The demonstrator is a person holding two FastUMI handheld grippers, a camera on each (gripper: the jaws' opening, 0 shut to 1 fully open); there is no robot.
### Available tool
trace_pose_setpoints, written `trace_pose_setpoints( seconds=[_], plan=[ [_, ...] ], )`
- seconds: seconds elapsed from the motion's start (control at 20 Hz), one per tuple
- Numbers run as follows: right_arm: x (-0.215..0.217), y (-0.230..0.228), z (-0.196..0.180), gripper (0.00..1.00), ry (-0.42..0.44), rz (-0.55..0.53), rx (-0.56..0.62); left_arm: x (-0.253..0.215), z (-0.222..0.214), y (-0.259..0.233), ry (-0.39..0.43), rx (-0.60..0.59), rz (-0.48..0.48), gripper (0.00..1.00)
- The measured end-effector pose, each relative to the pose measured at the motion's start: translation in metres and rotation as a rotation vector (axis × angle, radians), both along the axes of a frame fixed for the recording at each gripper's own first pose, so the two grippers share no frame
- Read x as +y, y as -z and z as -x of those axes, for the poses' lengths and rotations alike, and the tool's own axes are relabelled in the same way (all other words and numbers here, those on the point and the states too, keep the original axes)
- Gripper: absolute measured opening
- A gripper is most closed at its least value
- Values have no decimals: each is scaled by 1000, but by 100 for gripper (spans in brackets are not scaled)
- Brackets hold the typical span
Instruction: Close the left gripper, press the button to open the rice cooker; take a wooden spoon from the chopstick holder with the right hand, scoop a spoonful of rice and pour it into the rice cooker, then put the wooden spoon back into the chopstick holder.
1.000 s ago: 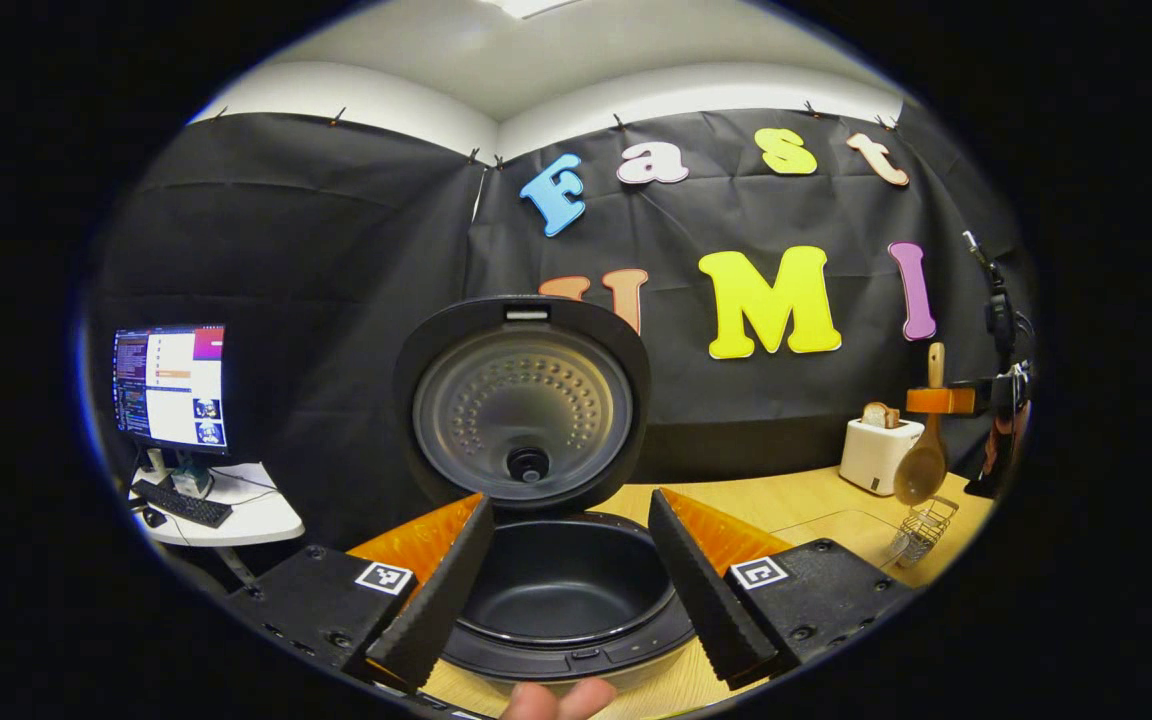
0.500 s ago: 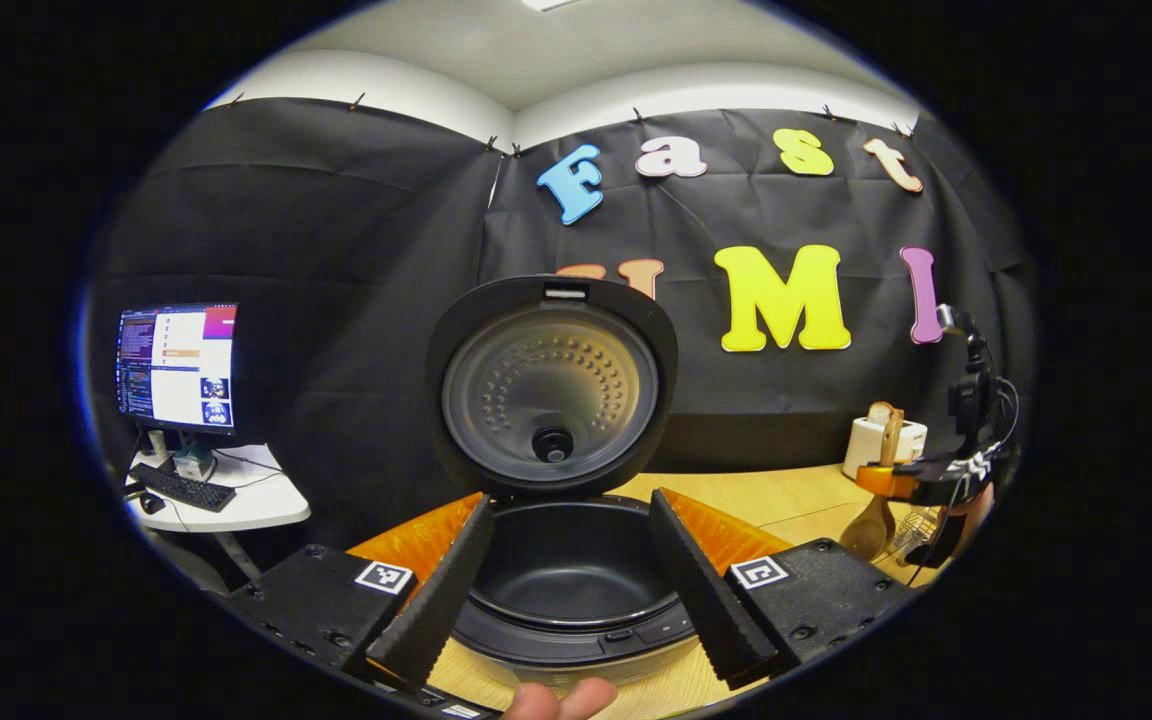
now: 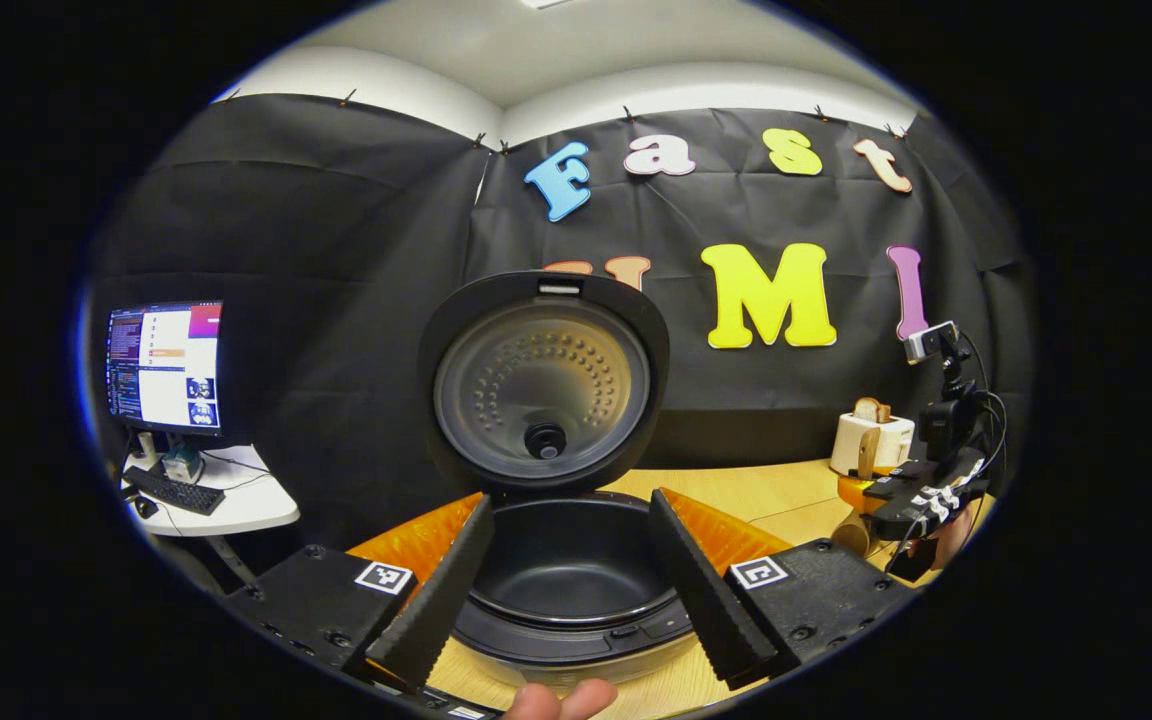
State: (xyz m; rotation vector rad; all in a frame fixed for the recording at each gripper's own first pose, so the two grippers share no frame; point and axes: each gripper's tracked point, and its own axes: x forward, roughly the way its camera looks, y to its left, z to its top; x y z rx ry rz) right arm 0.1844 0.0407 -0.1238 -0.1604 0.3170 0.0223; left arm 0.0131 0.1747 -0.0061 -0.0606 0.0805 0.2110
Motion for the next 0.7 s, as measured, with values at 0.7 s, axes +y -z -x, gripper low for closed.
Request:
trace_pose_setpoints(
  seconds=[0.7],
  plan=[
    [64,18,-13,0,-42,-547,212,17,8,-3,-40,3,-1,99]
  ],
)
